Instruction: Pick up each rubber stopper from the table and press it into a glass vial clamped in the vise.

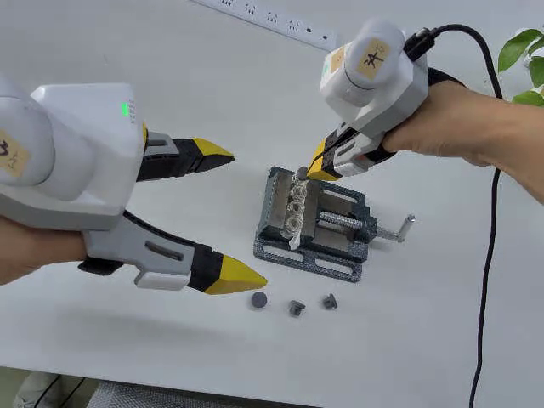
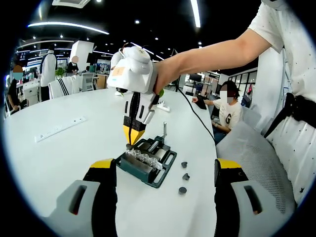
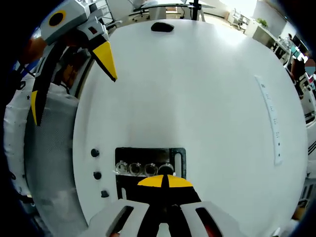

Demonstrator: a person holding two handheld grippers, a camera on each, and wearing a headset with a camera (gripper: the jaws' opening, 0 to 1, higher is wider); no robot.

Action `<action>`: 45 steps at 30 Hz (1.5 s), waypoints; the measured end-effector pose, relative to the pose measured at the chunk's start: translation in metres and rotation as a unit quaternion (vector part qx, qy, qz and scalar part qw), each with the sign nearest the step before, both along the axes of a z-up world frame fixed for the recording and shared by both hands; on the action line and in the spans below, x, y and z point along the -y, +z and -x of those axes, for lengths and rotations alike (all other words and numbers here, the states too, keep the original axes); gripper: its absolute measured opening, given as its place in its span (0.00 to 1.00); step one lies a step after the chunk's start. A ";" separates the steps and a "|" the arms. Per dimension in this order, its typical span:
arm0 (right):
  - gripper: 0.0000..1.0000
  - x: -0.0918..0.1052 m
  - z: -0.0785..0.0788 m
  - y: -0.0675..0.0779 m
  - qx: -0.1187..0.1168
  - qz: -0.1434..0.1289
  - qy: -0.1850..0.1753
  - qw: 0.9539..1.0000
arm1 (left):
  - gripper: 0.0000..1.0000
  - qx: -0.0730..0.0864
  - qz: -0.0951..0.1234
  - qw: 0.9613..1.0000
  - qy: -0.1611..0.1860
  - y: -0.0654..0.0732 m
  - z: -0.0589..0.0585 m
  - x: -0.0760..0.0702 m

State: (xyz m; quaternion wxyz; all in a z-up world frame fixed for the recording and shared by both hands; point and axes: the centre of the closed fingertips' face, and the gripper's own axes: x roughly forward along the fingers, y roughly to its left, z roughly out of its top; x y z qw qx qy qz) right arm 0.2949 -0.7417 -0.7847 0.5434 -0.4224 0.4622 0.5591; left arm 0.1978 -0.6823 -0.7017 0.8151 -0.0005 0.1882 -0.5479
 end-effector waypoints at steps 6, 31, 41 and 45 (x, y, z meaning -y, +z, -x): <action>0.00 0.001 0.000 0.001 0.001 0.000 -0.002 1.000 | 0.80 0.000 0.000 1.000 -0.001 0.000 0.000 0.000; 0.00 0.020 0.003 0.035 0.012 -0.076 -0.071 0.994 | 0.81 0.007 -0.019 1.000 -0.007 0.005 0.004 -0.001; 0.06 0.038 0.015 0.058 0.029 -0.132 -0.125 0.983 | 0.84 0.012 -0.023 1.000 -0.004 0.015 0.005 0.000; 0.11 0.044 0.020 0.066 0.037 -0.150 -0.136 0.979 | 0.85 0.013 -0.030 0.999 -0.003 0.016 0.006 -0.001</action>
